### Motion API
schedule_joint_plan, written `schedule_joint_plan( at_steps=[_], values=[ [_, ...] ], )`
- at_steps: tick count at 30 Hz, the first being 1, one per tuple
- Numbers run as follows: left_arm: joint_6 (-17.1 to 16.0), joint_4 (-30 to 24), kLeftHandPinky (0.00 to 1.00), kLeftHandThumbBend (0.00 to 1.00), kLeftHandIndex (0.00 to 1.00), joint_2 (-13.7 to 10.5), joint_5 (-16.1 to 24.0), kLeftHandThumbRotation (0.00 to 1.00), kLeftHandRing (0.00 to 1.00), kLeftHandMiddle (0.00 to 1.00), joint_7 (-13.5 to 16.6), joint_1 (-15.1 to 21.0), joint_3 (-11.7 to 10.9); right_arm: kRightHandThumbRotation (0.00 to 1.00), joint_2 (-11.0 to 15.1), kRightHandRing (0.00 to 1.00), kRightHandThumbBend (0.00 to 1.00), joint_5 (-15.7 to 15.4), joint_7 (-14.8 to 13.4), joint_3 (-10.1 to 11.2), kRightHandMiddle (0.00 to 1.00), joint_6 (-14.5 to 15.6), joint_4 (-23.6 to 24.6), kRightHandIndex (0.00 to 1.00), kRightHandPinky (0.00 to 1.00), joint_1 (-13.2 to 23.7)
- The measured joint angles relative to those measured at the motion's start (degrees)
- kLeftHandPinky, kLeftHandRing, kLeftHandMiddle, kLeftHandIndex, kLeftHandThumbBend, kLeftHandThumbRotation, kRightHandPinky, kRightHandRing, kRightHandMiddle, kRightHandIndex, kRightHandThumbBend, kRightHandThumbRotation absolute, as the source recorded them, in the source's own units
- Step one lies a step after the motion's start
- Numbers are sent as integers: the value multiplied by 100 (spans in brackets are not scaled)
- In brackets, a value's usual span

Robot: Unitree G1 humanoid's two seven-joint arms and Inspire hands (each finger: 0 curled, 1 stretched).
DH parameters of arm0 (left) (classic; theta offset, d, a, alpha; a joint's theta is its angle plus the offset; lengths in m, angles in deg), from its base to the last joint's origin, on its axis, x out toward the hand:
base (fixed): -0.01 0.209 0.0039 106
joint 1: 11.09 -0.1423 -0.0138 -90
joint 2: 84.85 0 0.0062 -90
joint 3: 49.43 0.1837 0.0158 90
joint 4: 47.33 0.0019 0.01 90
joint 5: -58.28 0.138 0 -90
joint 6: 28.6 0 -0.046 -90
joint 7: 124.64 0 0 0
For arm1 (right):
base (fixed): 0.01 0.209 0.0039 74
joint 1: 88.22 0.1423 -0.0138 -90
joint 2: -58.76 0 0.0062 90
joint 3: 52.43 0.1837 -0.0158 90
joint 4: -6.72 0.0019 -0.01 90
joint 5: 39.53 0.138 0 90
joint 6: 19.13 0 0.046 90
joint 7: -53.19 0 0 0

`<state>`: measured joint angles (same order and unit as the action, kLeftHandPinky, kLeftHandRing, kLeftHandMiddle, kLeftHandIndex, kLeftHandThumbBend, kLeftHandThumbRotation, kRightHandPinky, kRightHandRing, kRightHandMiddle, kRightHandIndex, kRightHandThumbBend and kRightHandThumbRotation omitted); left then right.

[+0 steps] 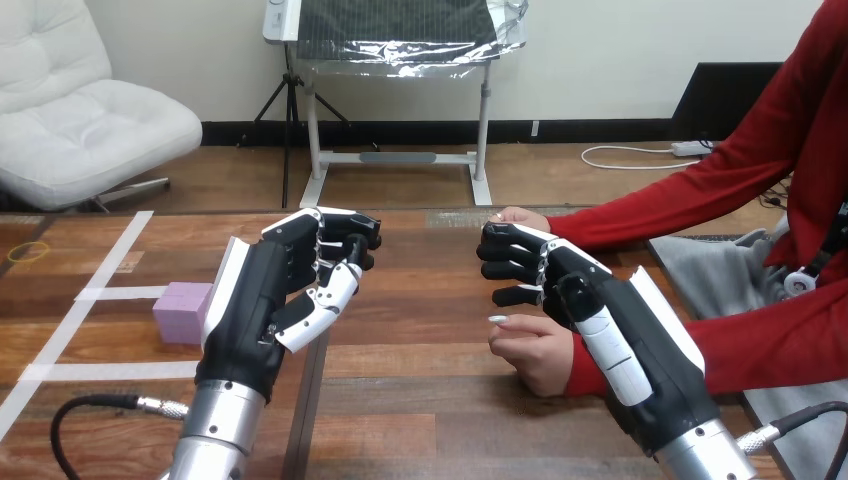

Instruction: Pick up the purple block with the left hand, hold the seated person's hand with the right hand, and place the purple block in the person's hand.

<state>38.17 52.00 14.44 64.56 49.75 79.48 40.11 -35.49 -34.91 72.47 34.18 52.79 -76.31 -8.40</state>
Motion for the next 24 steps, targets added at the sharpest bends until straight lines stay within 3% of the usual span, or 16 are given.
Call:
schedule_joint_plan(
  at_steps=[9, 16, 24],
  values=[
    [1, 197, 53, 30, 64, -95, 106, 36, 65, 67, -44, 198, 1, 100, -1, 81, 73, 1, 6, -2, 81, 37, 0, 82, 73, 0],
    [106, 522, 67, 45, 75, -271, 319, 53, 77, 78, -51, 551, 0, 100, -2, 80, 73, 1, 22, -5, 81, 58, 0, 81, 73, -22],
    [323, 1027, 80, 49, 85, -513, 612, 63, 88, 88, -65, 1080, 7, 100, -7, 80, 73, 1, 42, -6, 81, 58, -1, 81, 73, -63]
  ],
)
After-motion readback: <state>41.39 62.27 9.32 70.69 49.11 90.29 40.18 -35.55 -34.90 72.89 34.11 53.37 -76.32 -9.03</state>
